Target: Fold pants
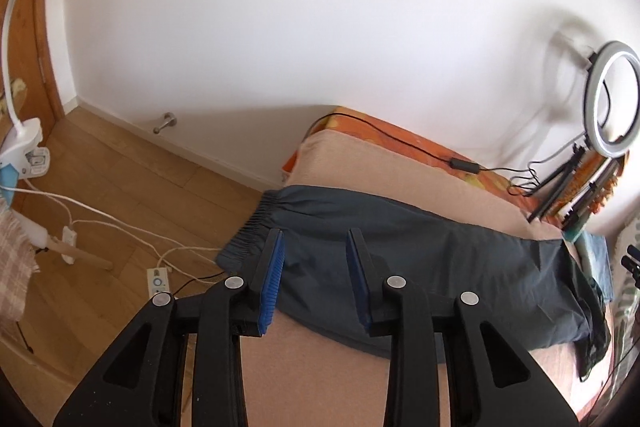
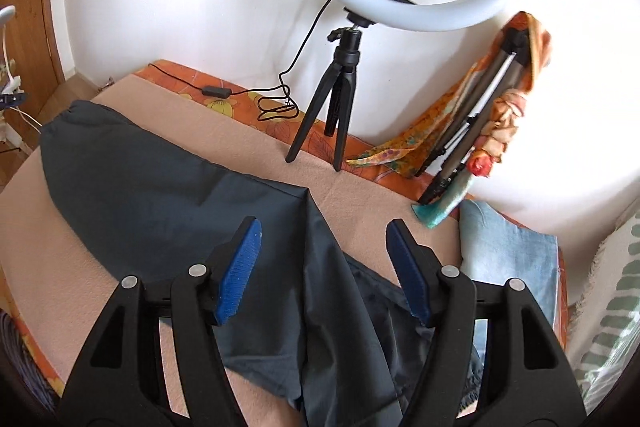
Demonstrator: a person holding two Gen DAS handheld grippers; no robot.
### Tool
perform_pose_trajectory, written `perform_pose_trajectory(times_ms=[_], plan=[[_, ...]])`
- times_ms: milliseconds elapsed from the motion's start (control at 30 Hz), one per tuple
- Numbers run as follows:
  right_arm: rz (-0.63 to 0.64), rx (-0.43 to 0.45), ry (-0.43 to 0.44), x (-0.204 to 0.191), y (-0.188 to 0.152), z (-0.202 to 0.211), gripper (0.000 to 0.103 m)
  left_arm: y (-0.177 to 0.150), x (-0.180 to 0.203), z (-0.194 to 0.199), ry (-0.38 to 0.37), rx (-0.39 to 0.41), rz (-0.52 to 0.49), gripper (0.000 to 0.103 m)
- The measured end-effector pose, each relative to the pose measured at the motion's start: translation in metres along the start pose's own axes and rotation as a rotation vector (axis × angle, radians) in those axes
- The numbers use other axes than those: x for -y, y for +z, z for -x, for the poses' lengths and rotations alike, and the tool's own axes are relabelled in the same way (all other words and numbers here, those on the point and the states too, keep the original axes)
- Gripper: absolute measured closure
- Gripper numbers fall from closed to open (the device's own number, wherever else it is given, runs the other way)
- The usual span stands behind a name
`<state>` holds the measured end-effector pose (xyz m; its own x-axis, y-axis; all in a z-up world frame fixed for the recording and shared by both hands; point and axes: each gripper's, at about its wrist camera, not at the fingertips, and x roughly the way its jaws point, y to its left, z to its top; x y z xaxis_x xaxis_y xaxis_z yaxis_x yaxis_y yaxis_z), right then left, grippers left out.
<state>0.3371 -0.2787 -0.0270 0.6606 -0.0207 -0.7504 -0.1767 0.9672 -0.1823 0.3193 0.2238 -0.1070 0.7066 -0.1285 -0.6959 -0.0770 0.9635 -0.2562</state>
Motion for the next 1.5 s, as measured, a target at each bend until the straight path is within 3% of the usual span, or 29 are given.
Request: perform_pose_trajectory(times_ms=[300,567,733,900,1067,1233,1300,1333,1400,1433,1500], plan=[[-0.105,0.016,-0.003,0.040,-0.106,0.101,0.036,-0.029,0.126,0.029,-0.185,-0.042,-0.188,0.060],[-0.043,-0.014,-0.020,0.050,-0.191,0.136,0.036,-0.078,0.235,0.025,-0.320,-0.127,-0.312,0.059],[0.050,-0.025,0.035,0.032,-0.217,0.128,0.036,-0.116,0.298,0.005,-0.395,-0.205,-0.366,0.059],[0.138,-0.054,0.084,0.008,-0.226,0.103,0.036,-0.151,0.345,-0.015,-0.409,-0.269,-0.423,0.059],[0.208,-0.117,0.111,-0.011,-0.226,0.064,0.036,-0.171,0.366,-0.041,-0.376,-0.320,-0.439,0.059],[0.326,-0.206,0.073,-0.026,-0.234,0.022,0.036,-0.174,0.373,-0.058,-0.345,-0.330,-0.420,0.059],[0.327,-0.198,0.076,-0.023,-0.236,0.019,0.036,-0.173,0.374,-0.064,-0.331,-0.332,-0.413,0.059],[0.320,-0.203,0.072,-0.022,-0.236,0.018,0.039,-0.173,0.376,-0.067,-0.327,-0.333,-0.414,0.059],[0.316,-0.205,0.048,-0.017,-0.237,0.015,0.061,-0.172,0.378,-0.072,-0.316,-0.338,-0.421,0.059],[0.303,-0.211,0.064,-0.014,-0.237,0.015,0.065,-0.172,0.379,-0.075,-0.312,-0.340,-0.425,0.059],[0.271,-0.207,0.102,-0.008,-0.237,0.017,0.085,-0.172,0.382,-0.079,-0.311,-0.343,-0.431,0.059]])
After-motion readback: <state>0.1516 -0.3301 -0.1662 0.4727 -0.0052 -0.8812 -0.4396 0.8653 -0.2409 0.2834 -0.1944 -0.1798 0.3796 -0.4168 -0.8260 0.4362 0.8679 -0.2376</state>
